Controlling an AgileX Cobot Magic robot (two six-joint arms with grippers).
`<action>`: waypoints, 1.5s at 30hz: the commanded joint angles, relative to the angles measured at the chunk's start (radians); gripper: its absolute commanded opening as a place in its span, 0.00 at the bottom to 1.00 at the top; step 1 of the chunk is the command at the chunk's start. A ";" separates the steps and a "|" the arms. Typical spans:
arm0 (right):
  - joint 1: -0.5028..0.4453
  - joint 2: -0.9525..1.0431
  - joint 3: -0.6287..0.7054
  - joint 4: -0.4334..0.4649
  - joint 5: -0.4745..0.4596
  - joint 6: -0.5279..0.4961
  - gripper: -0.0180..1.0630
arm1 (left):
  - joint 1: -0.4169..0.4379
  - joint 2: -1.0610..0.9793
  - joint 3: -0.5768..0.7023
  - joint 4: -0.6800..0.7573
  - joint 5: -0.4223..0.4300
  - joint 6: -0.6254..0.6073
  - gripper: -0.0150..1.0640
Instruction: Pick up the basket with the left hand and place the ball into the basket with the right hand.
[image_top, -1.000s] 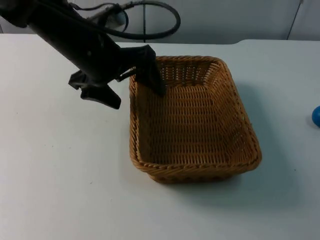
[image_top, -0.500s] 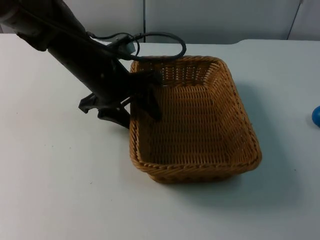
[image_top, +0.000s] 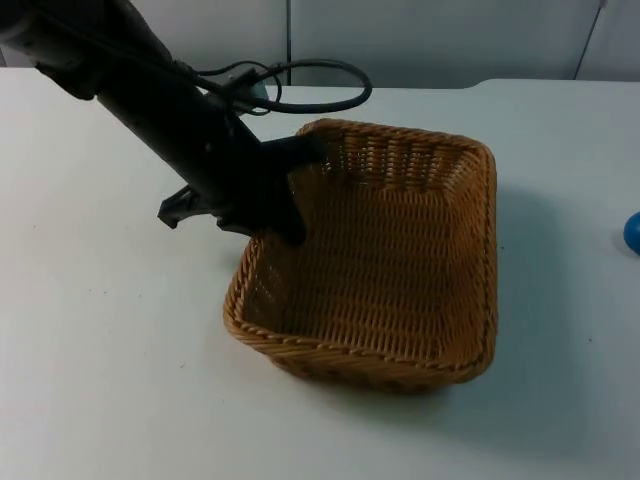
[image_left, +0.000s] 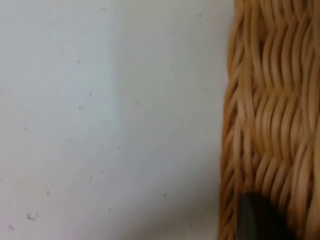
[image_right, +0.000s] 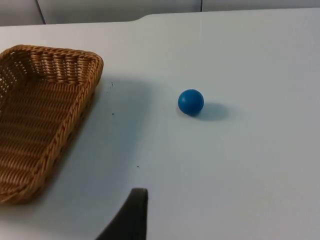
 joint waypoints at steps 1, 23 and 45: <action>-0.008 -0.002 0.008 -0.001 -0.008 0.002 0.98 | -0.007 -0.013 -0.003 0.002 -0.010 -0.039 0.15; -0.008 -0.002 0.008 -0.001 -0.008 0.002 0.98 | 0.034 -0.479 0.436 -0.064 -0.155 -0.082 0.15; -0.008 -0.002 -0.012 0.003 -0.008 -0.003 0.98 | 0.132 -0.688 0.789 -0.302 -0.117 0.202 0.15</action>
